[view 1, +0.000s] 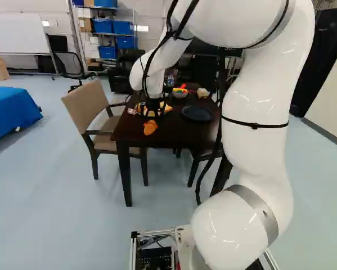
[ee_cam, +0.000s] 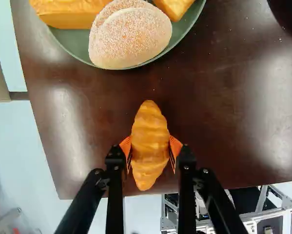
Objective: Move the croissant to the empty plate
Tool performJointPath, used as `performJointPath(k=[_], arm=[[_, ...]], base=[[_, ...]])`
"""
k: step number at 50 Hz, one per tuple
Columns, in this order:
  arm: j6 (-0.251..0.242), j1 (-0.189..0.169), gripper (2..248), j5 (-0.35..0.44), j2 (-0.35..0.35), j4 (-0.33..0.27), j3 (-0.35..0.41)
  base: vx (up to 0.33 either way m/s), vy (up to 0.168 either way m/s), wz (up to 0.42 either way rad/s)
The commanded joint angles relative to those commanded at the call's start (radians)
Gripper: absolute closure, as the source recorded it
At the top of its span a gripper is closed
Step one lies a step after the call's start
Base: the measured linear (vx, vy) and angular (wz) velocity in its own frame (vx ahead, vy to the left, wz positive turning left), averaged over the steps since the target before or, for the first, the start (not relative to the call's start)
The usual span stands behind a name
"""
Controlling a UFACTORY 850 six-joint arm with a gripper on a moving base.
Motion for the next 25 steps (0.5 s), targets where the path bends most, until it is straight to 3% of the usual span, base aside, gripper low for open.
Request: performJointPath(k=[13, 25], arm=[[0.000, -0.004, 138, 0.000, 0.024, 0.000, 0.006], [0.000, -0.041, 138, -0.001, 0.054, 0.000, 0.006]], base=[[0.000, 0.000, 0.000], [0.000, 0.000, 0.000]])
